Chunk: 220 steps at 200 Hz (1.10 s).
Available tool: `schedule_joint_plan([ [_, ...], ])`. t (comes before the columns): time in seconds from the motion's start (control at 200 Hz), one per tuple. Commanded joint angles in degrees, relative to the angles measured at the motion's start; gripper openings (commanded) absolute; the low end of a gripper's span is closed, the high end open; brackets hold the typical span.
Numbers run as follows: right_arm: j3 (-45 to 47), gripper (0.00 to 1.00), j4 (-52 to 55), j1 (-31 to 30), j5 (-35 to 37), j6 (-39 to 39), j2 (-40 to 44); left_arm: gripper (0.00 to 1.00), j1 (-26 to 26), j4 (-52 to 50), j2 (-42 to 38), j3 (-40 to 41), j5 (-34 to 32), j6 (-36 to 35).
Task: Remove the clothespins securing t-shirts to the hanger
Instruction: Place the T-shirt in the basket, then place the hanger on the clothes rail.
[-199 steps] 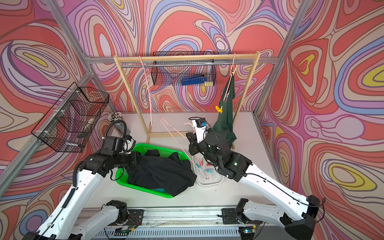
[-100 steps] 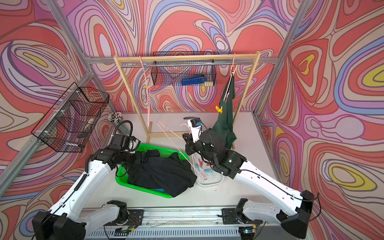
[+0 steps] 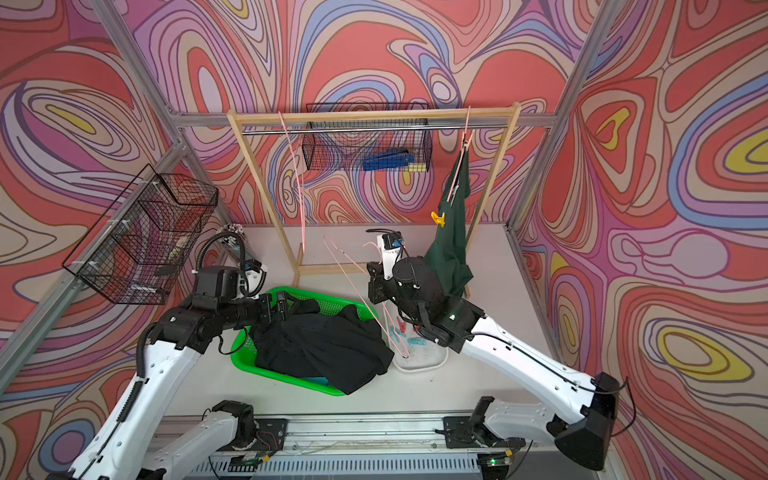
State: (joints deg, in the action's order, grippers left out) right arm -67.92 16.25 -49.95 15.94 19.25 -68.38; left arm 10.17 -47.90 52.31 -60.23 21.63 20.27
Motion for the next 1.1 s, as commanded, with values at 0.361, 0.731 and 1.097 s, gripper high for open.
schedule_joint_plan([
  [0.361,-6.2,0.0,-1.1,0.0,13.2,6.4,-3.1,1.0,10.7,12.6,-3.5,1.5,17.1,12.4],
  [0.731,-9.3,0.0,-3.7,0.0,14.4,6.0,-4.6,1.0,27.4,23.0,3.1,0.1,13.0,16.2],
  [1.097,-10.0,0.0,-4.6,0.0,16.0,6.5,-5.4,1.0,38.7,28.5,9.9,-0.5,5.0,19.3],
])
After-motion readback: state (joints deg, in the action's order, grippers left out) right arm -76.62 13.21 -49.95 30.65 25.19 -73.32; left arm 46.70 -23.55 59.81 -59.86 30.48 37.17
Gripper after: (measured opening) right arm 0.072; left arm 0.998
